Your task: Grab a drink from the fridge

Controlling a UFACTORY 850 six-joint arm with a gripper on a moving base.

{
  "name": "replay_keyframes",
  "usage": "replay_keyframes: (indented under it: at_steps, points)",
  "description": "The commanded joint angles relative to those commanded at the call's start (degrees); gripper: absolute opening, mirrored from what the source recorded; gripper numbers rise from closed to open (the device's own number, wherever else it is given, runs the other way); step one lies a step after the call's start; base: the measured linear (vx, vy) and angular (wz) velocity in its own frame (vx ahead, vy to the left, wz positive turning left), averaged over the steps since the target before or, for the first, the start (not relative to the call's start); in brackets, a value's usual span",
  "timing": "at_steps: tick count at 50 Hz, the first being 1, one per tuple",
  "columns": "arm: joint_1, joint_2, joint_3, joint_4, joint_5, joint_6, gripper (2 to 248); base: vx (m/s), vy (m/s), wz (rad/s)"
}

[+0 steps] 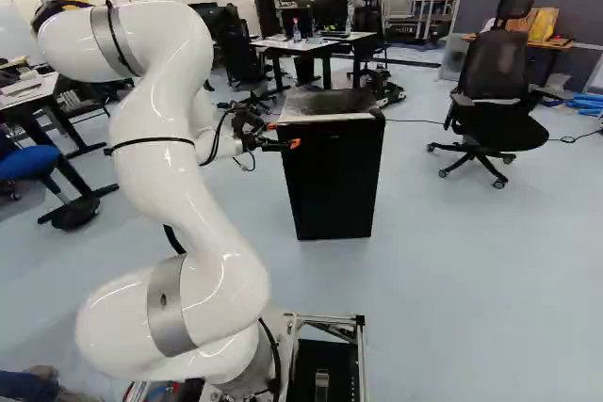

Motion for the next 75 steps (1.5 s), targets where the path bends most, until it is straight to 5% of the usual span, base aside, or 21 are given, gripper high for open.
replay_keyframes:
  at_steps: [45,75]
  points:
    - [4.4,8.4,14.2,3.1,0.0,0.0,247,0.000,0.000,0.000]
    - [4.6,8.4,14.3,6.0,0.0,0.0,247,0.000,0.000,0.000]
